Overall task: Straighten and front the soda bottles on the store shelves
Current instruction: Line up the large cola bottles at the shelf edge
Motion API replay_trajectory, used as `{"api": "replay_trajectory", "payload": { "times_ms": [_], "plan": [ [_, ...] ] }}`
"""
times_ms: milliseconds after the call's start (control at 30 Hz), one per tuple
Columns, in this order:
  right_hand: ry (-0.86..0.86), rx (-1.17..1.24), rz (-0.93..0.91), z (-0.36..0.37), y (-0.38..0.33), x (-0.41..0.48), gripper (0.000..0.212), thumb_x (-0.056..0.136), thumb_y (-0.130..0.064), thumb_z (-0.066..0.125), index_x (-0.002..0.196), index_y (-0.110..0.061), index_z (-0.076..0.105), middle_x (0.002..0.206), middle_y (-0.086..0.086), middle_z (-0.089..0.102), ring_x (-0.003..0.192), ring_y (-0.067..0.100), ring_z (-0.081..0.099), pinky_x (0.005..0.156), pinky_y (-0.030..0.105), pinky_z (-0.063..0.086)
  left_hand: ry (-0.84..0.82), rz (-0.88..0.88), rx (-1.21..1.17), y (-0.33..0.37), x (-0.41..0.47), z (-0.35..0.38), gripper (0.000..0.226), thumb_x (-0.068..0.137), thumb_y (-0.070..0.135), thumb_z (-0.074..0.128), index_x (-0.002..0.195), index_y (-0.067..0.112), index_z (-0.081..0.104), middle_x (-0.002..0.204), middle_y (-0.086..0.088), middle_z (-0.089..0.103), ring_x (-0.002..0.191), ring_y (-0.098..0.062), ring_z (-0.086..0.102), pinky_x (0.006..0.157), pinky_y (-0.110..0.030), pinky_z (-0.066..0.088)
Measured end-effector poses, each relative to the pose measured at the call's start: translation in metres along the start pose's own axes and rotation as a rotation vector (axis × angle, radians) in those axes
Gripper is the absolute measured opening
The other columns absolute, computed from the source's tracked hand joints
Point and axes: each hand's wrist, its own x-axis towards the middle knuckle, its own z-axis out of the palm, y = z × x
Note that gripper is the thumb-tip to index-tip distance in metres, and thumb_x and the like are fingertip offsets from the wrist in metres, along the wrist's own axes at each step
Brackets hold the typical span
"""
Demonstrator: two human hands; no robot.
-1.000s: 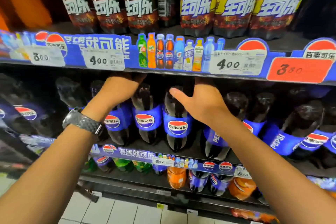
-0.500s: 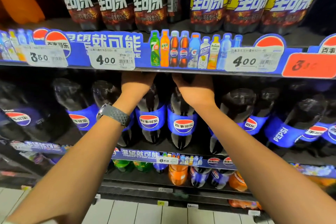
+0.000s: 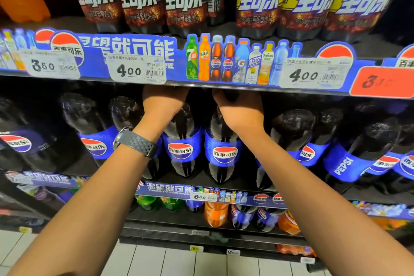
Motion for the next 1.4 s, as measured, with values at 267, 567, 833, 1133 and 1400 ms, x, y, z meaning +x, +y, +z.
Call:
{"api": "replay_trajectory", "payload": {
  "times_ms": [267,567,833,1133,1400],
  "plan": [
    [-0.042,-0.005,0.001,0.001,0.002,0.003,0.057,0.082,-0.053,0.059,0.132,-0.027,0.051,0.135,-0.009,0.054,0.127,0.018,0.047,0.104,0.035,0.041,-0.018,0.024,0.136,0.000,0.007,0.003,0.057,0.093,0.040,0.037,0.144,0.015,0.035,0.153,-0.006,0.032,0.141,-0.029,0.026,0.113,-0.031,0.015],
    [-0.047,0.003,-0.005,0.001,0.002,0.003,0.056,0.082,-0.051,0.061,0.130,-0.024,0.053,0.132,-0.006,0.057,0.125,0.018,0.049,0.103,0.033,0.042,-0.036,0.023,0.086,-0.003,0.002,0.009,0.047,0.099,0.033,0.040,0.143,0.016,0.036,0.150,-0.004,0.035,0.139,-0.026,0.029,0.113,-0.032,0.020],
    [-0.002,0.145,0.069,0.000,0.003,-0.004,0.059,0.084,-0.047,0.060,0.134,-0.018,0.049,0.138,0.000,0.052,0.130,0.020,0.044,0.108,0.042,0.037,0.125,-0.016,-0.273,0.003,-0.018,0.003,0.048,0.089,0.035,0.054,0.134,0.017,0.051,0.140,-0.001,0.052,0.131,-0.021,0.044,0.110,-0.029,0.032],
    [0.015,-0.316,-0.293,-0.080,0.013,-0.062,0.027,0.093,-0.031,0.053,0.116,-0.017,0.058,0.110,-0.002,0.060,0.105,0.016,0.054,0.090,0.019,0.038,0.113,0.472,0.064,0.024,-0.084,0.015,0.033,0.092,0.021,0.052,0.121,0.005,0.053,0.108,-0.012,0.054,0.095,-0.031,0.047,0.086,-0.042,0.040],
    [0.200,-0.562,-0.095,-0.175,0.057,-0.065,0.025,0.088,-0.010,0.058,0.112,-0.005,0.056,0.105,0.012,0.056,0.099,0.032,0.054,0.088,0.033,0.040,-0.115,0.395,-0.156,0.099,-0.088,0.045,0.043,0.087,0.024,0.062,0.126,0.006,0.055,0.109,-0.013,0.062,0.101,-0.034,0.053,0.091,-0.041,0.042]
  ]
}}
